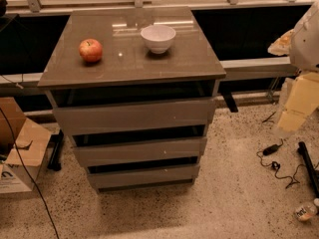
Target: Open top drawer
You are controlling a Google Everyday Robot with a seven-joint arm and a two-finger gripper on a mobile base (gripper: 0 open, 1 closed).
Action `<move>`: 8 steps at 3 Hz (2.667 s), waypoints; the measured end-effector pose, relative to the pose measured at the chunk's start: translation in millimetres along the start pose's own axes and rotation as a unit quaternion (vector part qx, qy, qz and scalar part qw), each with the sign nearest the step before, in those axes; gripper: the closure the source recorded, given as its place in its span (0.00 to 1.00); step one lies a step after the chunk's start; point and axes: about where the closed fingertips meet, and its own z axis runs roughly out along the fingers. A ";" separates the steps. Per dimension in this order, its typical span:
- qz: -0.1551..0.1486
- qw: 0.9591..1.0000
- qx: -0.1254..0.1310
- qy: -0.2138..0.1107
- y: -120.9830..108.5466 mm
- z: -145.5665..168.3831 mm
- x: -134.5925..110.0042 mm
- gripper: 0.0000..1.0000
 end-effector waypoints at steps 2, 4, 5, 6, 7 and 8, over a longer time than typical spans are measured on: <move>0.000 1.000 0.005 -0.028 -1.9 15.8 -12.3 0.00; 0.002 0.993 0.015 -0.115 -16.2 86.6 -60.8 0.00; 0.007 0.992 -0.012 -0.124 -31.9 127.7 -81.1 0.00; 0.005 0.992 -0.016 -0.125 -31.7 132.6 -83.7 0.00; 0.013 0.990 -0.013 -0.138 -34.4 152.0 -100.1 0.00; 0.031 0.985 -0.013 -0.167 -44.9 212.9 -133.1 0.00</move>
Offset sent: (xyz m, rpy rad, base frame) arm 0.0262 0.0367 -0.0384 0.1455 -0.0485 0.0326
